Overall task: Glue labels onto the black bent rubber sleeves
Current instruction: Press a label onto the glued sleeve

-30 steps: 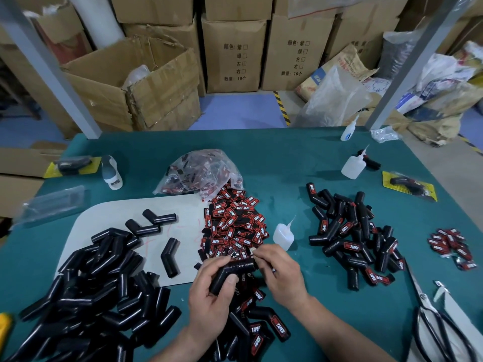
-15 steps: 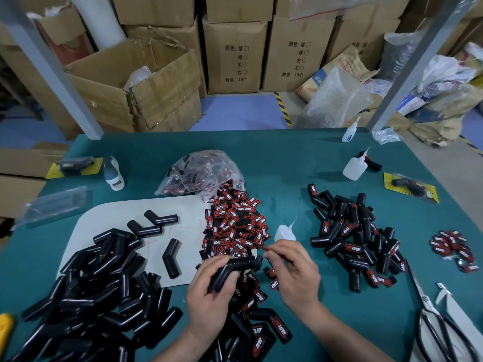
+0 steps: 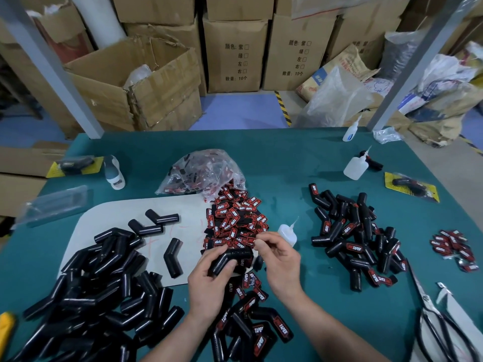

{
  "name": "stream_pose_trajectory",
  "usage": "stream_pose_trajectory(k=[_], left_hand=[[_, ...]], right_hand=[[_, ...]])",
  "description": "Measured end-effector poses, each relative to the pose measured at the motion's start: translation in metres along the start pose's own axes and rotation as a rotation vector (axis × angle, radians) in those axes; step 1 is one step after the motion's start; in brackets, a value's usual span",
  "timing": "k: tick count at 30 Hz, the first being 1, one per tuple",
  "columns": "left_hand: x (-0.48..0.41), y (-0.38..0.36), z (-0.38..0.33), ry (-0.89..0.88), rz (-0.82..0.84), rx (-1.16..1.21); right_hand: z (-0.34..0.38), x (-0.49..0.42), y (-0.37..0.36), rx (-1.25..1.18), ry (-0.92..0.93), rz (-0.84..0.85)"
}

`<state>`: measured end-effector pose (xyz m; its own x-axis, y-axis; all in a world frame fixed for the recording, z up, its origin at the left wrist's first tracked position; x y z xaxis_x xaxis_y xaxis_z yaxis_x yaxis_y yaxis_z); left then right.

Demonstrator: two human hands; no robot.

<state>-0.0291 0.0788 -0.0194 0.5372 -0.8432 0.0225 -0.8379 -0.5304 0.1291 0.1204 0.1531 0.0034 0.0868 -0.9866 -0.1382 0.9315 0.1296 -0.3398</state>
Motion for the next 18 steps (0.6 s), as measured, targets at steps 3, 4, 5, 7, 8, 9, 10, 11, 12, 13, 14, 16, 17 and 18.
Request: stream_pose_trajectory(k=[3, 4, 5, 7, 8, 9, 10, 11, 12, 13, 14, 16, 17, 18], left_hand=[[0.0014, 0.0006, -0.0026, 0.004, -0.009, 0.018], [0.0007, 0.0007, -0.0028, 0.012, -0.011, 0.022], [-0.0004, 0.0013, -0.002, 0.022, -0.01, 0.02], [-0.0011, 0.0023, -0.0001, 0.048, -0.002, 0.014], [-0.0009, 0.0021, 0.0, 0.057, 0.0, 0.012], [-0.0007, 0.0017, -0.0004, 0.059, -0.001, 0.01], [-0.0003, 0.0016, -0.0011, 0.054, -0.002, 0.009], [0.0003, 0.0018, -0.0022, 0.044, -0.003, 0.006], [0.0007, 0.0018, -0.0037, 0.033, -0.004, -0.002], [0.0008, 0.0014, -0.0051, 0.023, -0.006, -0.012], [0.0009, 0.0012, -0.006, 0.013, -0.007, -0.022], [0.001, 0.0016, -0.0072, -0.011, -0.01, -0.038], [0.0012, 0.0019, -0.0076, -0.018, -0.013, -0.042], [0.0013, 0.0021, -0.0078, -0.02, -0.012, -0.044]], right_hand=[[0.0001, -0.0005, 0.0026, 0.004, 0.004, 0.059], [-0.0004, -0.0005, 0.0019, 0.01, 0.01, 0.08], [-0.0014, -0.0001, 0.0, 0.01, 0.013, 0.104], [-0.0028, 0.0004, -0.0042, -0.027, -0.011, 0.14], [-0.0034, 0.0001, -0.0048, -0.041, -0.033, 0.149], [-0.0038, -0.0003, -0.0049, -0.044, -0.055, 0.156], [-0.0039, 0.0, -0.0049, -0.037, -0.07, 0.165], [-0.0038, 0.001, -0.0054, -0.025, -0.075, 0.177], [-0.0037, 0.0023, -0.0056, -0.012, -0.073, 0.191], [-0.0039, 0.0031, -0.0058, 0.005, -0.07, 0.203], [-0.0044, 0.0039, -0.0059, 0.024, -0.067, 0.214], [-0.0057, 0.0056, -0.0063, 0.054, -0.057, 0.223], [-0.0059, 0.0063, -0.0069, 0.062, -0.05, 0.225], [-0.0059, 0.0064, -0.0071, 0.065, -0.046, 0.226]])
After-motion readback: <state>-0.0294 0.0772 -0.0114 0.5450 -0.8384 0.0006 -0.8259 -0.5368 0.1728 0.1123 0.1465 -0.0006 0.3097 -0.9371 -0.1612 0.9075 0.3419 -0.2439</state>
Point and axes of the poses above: each hand's wrist, its own x-axis away from the middle knuckle, its own y-axis out of the back of the hand, z = x × y, the point moved 3 cm from there along -x, towards the middle knuckle, and after that the axes turned 11 degrees about -x, right-handed, at the moved point
